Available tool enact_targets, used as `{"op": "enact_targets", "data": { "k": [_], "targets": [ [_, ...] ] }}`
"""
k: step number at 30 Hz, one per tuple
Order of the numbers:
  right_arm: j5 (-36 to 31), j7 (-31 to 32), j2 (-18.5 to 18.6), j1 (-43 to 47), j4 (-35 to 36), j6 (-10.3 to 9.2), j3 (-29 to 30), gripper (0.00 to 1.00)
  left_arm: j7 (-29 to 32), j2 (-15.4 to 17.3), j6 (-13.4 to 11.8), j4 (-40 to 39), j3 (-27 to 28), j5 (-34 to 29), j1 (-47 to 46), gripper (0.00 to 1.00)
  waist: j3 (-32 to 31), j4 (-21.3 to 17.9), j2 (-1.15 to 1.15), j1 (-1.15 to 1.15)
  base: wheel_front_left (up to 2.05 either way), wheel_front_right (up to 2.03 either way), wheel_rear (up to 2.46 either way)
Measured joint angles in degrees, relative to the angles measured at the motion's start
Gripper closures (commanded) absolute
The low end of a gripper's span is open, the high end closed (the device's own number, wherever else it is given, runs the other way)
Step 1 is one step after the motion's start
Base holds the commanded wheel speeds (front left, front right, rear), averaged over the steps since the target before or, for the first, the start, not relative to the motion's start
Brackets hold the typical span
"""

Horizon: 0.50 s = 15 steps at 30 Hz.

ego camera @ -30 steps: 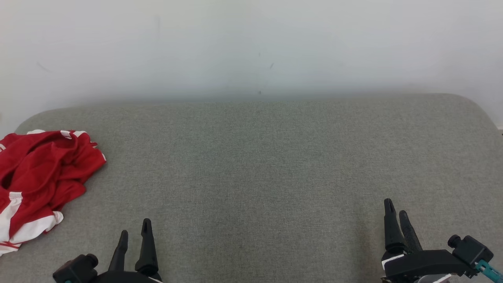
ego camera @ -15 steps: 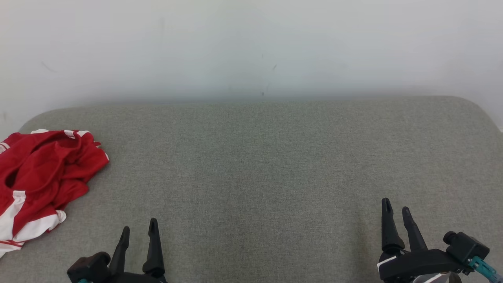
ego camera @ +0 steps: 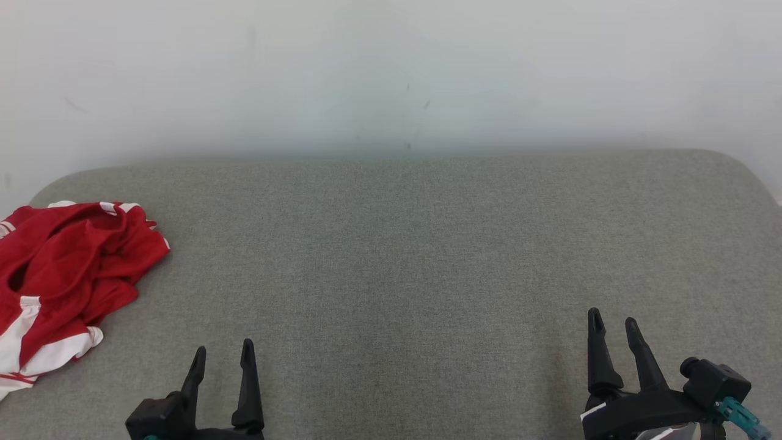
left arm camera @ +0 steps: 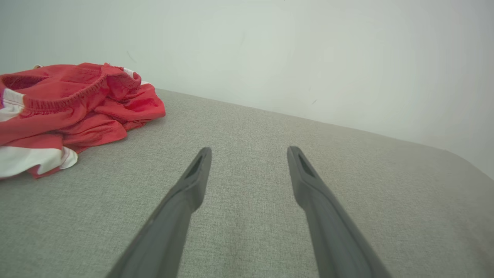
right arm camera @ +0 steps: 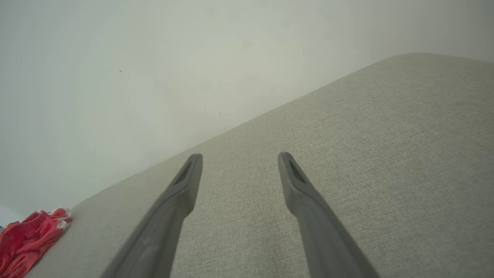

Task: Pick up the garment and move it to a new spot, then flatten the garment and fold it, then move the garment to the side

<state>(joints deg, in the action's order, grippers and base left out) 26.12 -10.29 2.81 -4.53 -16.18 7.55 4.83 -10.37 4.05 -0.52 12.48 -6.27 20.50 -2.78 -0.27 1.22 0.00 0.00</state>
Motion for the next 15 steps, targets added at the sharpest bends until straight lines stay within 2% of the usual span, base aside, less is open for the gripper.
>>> {"op": "enact_targets", "data": {
  "k": [15],
  "targets": [
    [-7.76,-1.92,0.02,-0.19,-0.48,0.0,-0.25,0.0,-1.78,0.11,-0.68,-0.22,-1.13,-7.11,0.01,0.0,0.07,0.13,0.0,0.0,0.0,0.0,0.0]
  ]
}}
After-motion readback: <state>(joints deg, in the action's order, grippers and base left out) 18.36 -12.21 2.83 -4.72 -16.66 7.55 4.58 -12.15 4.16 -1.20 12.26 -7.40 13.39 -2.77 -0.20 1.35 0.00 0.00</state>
